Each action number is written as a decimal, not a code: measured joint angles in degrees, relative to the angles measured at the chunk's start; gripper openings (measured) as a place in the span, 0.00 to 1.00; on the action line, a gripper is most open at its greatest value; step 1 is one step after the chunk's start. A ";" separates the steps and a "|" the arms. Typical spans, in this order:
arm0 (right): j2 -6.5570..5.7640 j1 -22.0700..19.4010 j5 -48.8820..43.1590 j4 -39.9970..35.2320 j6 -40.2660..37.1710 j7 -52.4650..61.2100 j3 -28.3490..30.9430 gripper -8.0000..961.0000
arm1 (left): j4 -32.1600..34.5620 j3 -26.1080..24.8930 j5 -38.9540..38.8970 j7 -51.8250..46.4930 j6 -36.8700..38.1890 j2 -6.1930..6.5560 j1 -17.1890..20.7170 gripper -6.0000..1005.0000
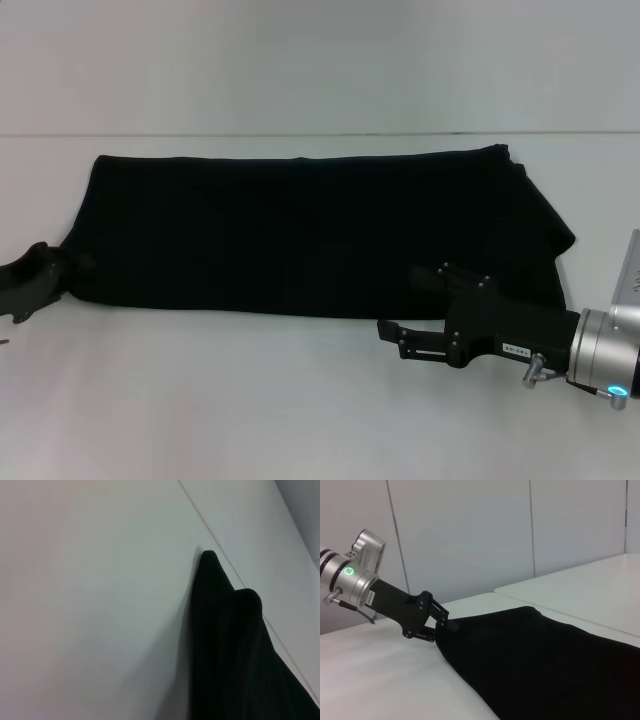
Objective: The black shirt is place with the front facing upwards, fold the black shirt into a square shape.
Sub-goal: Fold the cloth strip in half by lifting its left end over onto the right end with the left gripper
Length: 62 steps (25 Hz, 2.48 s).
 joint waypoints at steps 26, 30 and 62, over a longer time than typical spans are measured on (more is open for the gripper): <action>-0.55 -3.43 0.62 -1.93 -0.96 0.78 2.26 0.99 | 5.77 -6.58 -1.77 -0.35 0.73 4.44 0.44 0.03; -0.53 -4.32 0.62 -1.95 -0.50 0.79 3.70 0.99 | 6.84 -6.38 -7.55 0.65 9.09 3.84 -2.76 0.03; 0.26 -0.09 4.20 0.05 13.05 1.65 8.09 0.99 | -3.16 12.35 -12.50 11.27 12.38 -12.85 -16.70 0.03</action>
